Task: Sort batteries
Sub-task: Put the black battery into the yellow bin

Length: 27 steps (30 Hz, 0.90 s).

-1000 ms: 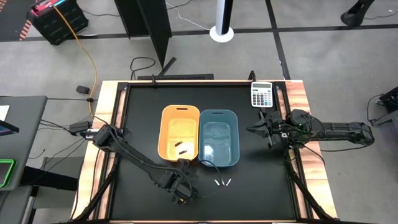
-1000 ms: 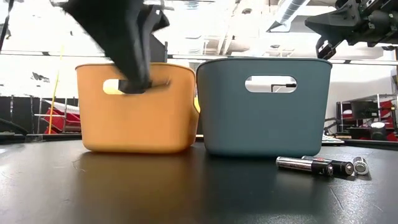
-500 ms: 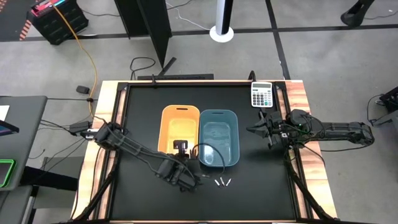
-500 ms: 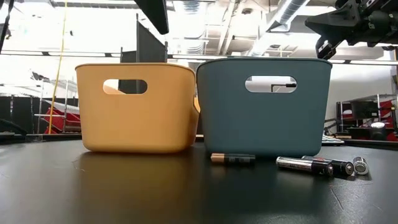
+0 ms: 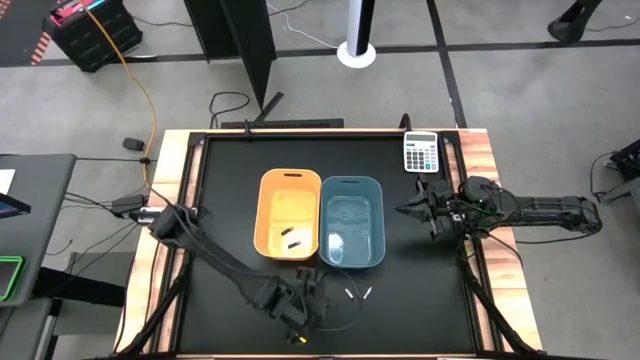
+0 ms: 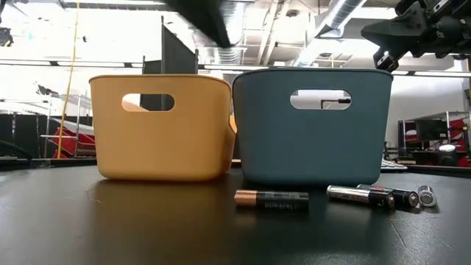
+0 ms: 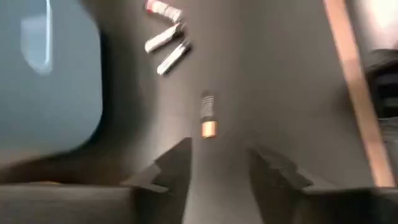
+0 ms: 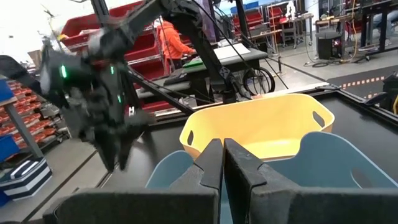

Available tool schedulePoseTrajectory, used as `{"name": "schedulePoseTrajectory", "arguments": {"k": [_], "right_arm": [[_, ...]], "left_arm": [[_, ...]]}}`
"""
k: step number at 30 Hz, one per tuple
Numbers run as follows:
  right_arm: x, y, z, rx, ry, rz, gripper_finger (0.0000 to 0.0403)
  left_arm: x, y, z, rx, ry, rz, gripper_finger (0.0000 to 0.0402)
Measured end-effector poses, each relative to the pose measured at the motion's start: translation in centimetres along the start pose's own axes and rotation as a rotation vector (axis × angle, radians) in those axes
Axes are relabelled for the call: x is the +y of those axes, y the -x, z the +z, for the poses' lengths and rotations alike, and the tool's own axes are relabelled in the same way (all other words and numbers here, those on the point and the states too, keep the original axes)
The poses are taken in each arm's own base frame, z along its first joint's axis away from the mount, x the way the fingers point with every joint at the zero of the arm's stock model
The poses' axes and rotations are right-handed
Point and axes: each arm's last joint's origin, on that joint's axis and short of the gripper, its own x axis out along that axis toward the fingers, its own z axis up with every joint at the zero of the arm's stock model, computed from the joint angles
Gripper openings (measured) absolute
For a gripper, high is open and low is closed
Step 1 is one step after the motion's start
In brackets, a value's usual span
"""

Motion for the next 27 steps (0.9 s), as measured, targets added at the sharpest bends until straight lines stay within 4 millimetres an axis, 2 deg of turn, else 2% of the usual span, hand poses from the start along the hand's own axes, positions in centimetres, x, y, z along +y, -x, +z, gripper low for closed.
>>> {"name": "schedulePoseTrajectory", "arguments": {"k": [3, 5, 9, 12, 19, 27], "right_arm": [[0.0, 0.0, 0.0, -0.001, -0.002, 0.001, 0.0033], [0.0, 0.0, 0.1, -0.01, -0.005, 0.002, 0.0033], [0.1, 0.0, 0.2, -0.024, -0.002, 0.006, 0.0033], [0.1, 0.0, 0.3, -0.032, -0.001, 0.008, 0.0033], [0.1, 0.0, 0.3, -0.03, -0.003, 0.007, 0.0033], [0.1, 0.0, 0.3, -0.027, -0.002, 0.007, 0.0033]], "left_arm": [[-1.0, -2.1, -0.1, -0.056, 0.04, 0.002, 0.0196], [-1.6, -3.6, -0.1, -0.082, 0.034, -0.004, 0.0211], [-2.7, -7.1, -1.7, -0.02, -0.004, -0.007, 0.0214], [-3.0, -7.9, -1.6, -0.02, 0.002, -0.042, 0.0206], [-2.9, -8.6, -2.0, 0.007, 0.018, -0.046, 0.0164], [-2.6, -8.8, -2.3, 0.068, 0.025, -0.1, 0.006]]}}
